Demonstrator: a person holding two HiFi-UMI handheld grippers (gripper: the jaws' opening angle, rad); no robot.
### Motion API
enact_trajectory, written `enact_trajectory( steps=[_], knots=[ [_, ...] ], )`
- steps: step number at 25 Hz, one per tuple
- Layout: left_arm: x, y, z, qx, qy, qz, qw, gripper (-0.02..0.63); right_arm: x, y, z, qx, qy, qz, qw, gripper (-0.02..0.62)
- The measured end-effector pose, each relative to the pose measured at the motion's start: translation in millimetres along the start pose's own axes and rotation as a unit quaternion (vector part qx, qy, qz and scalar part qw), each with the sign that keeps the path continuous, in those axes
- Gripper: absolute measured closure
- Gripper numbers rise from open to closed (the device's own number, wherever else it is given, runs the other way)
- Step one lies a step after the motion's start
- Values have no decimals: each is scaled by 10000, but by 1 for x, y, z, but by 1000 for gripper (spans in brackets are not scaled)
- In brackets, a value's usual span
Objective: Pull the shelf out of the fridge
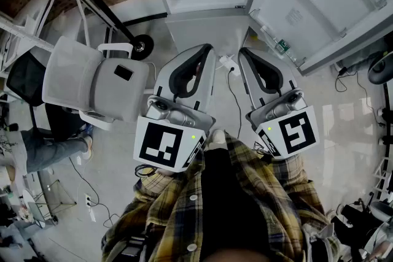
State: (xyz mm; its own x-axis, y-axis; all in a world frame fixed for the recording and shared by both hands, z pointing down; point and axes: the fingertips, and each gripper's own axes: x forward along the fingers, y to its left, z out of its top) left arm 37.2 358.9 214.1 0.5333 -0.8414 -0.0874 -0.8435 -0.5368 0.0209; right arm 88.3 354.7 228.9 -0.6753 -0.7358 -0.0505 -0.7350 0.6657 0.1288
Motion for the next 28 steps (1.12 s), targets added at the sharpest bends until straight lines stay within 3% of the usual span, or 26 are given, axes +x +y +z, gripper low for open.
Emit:
enact_trajectory(
  steps=[28],
  knots=[
    [13, -4, -17, -41, 99, 347, 9993, 603, -17, -26, -25, 164, 122, 55, 9998, 580]
  ],
)
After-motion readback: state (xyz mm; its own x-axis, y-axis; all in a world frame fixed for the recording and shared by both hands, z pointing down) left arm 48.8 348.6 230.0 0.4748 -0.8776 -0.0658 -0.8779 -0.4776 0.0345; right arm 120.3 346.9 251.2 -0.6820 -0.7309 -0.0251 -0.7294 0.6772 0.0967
